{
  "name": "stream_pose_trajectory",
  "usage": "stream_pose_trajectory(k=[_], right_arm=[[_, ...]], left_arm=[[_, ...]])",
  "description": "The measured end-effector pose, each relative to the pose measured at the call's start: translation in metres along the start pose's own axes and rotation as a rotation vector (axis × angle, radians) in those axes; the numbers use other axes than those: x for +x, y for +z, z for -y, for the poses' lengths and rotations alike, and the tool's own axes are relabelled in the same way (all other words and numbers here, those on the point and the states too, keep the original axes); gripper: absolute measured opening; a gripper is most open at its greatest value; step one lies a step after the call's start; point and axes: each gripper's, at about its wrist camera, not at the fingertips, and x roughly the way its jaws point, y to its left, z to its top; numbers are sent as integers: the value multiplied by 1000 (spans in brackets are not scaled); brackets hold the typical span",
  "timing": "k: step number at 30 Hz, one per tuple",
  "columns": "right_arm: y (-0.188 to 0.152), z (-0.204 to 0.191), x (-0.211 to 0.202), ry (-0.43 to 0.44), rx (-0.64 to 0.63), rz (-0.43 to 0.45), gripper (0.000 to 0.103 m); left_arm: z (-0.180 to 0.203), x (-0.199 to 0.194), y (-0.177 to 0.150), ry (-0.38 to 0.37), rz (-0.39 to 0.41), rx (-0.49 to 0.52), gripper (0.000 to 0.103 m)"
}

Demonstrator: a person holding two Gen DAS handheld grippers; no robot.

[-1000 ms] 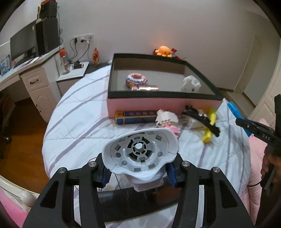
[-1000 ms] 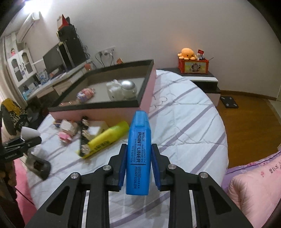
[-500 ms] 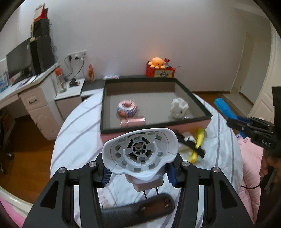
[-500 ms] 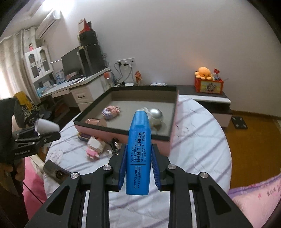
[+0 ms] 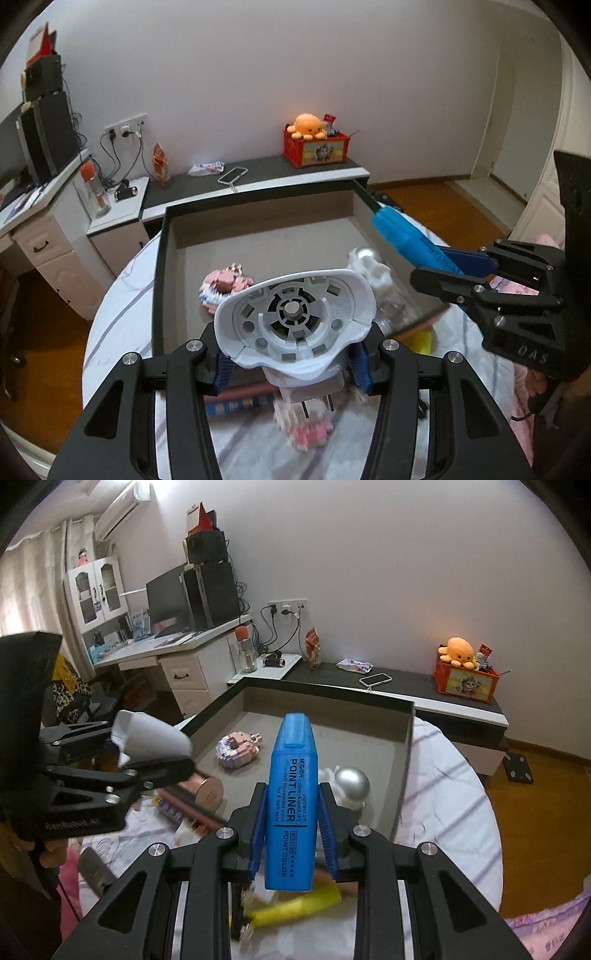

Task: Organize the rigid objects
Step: 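Carry the cup and blue highlighter over the box and release both inside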

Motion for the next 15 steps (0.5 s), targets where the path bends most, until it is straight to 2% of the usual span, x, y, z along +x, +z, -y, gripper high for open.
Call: stream_pose_trajectory(k=[8,15], right_arm=[[22,6,50,10,-28,-61,27],[27,9,82,13,-40,-119,27]], left_arm=[[-9,42,15,14,-59,-1,51],[-18,77,12,29,-125,-15,51]])
